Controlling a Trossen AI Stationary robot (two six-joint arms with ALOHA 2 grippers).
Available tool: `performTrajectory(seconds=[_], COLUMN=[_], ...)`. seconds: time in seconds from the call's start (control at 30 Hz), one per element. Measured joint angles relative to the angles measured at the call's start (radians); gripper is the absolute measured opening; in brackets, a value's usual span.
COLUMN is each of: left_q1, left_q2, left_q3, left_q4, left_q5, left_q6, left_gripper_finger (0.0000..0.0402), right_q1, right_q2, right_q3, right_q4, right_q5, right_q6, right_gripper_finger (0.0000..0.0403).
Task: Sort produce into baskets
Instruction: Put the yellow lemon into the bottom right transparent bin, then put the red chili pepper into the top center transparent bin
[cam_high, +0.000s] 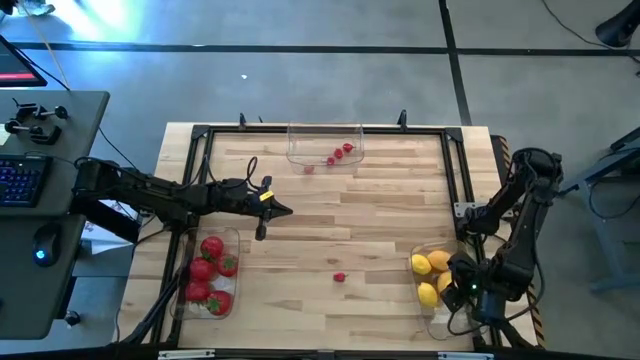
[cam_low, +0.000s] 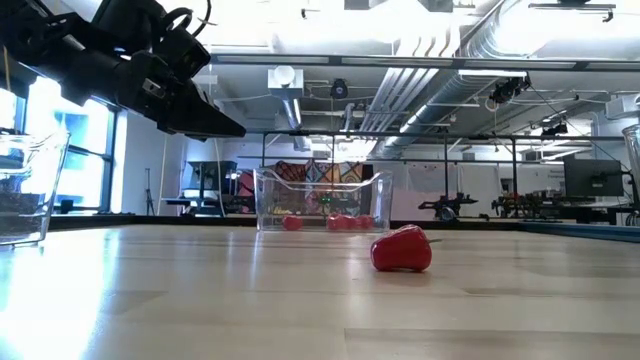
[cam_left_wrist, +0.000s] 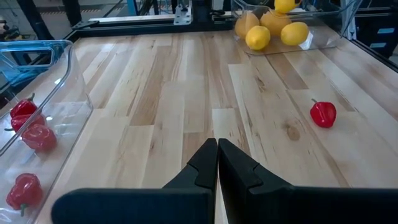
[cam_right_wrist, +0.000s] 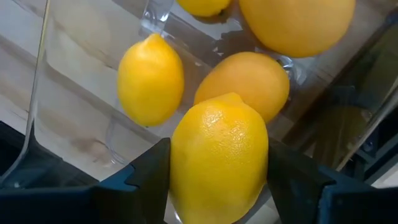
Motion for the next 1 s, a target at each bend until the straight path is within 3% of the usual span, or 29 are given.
performTrajectory(seconds=[0.63, 1.0], left_q1=[0.0, 0.0], left_q2=[0.0, 0.0], left_q3=[0.0, 0.0], left_q4=[0.0, 0.0], left_q5=[-0.03, -0.03], left_q6=[0.0, 0.0], left_gripper_finger=[0.0, 0.0], right_q1=[-0.014, -0.057], right_q2=[0.001, 0.001], right_q3=[0.006, 0.007], right_q4=[0.037, 0.028], right_q5=[-0.064, -0.107], right_q6=[0.026, 0.022], right_gripper_finger=[0.0219, 0.0277])
